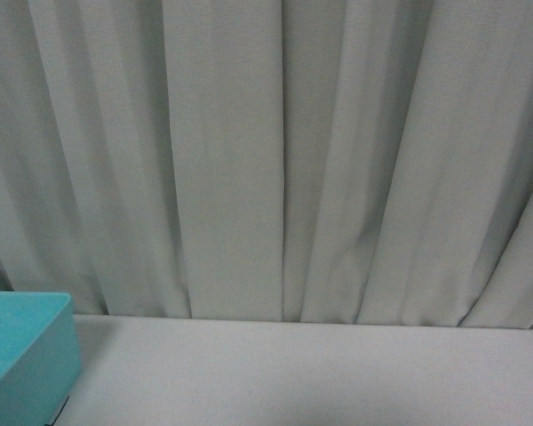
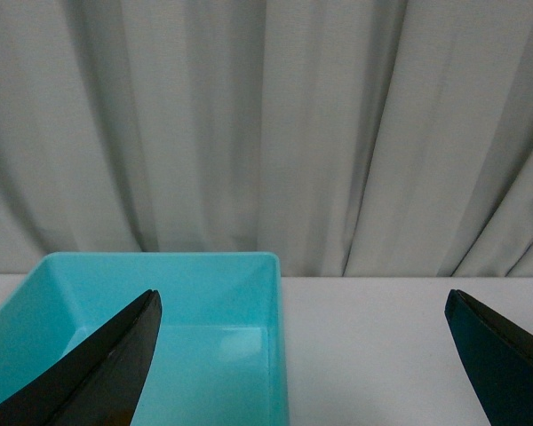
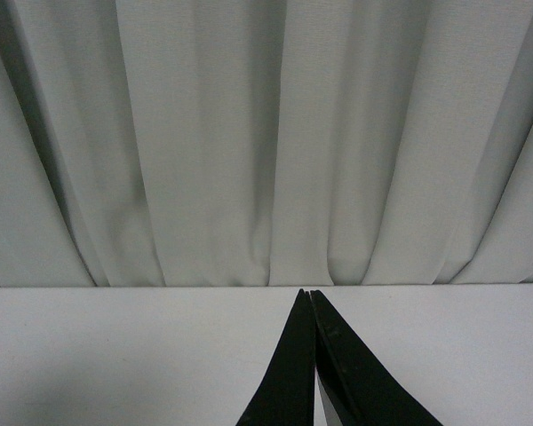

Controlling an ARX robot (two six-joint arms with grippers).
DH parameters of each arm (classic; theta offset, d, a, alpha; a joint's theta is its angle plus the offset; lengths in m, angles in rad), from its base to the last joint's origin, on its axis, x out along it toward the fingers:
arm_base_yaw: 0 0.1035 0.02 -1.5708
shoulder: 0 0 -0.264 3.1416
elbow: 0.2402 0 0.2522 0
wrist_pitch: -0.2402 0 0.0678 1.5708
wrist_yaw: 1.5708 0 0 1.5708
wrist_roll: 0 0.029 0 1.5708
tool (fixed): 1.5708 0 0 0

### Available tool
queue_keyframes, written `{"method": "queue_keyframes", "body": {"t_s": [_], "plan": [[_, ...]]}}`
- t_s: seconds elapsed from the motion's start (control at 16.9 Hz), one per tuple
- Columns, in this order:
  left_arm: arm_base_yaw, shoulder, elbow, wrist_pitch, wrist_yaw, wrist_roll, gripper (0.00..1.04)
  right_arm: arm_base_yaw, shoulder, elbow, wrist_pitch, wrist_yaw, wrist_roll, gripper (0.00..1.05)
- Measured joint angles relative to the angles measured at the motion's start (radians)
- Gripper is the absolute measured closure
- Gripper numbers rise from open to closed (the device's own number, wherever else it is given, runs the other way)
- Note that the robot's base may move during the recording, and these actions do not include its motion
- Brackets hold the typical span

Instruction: Wind up and store yellow beetle toy

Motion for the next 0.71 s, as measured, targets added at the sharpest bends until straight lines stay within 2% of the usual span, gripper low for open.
{"method": "queue_keyframes", "body": {"t_s": [0.18,0.24,0.3,0.35,0.59,0.71], "plan": [[0.0,0.0,0.0,0.0,0.0,0.0,0.07,0.0,-0.011,0.0,-0.018,0.0,0.0,1.03],[0.0,0.0,0.0,0.0,0.0,0.0,0.07,0.0,-0.037,0.001,-0.055,0.001,0.0,1.03],[0.0,0.0,0.0,0.0,0.0,0.0,0.07,0.0,-0.099,0.0,-0.154,-0.002,0.0,1.03],[0.0,0.0,0.0,0.0,0.001,0.0,0.07,0.0,-0.174,0.0,-0.17,0.001,0.0,1.03],[0.0,0.0,0.0,0.0,0.0,0.0,0.07,0.0,-0.173,0.0,-0.18,0.003,0.0,1.03],[0.0,0.0,0.0,0.0,0.0,0.0,0.07,0.0,-0.173,0.0,-0.18,0.003,0.0,0.74]]}}
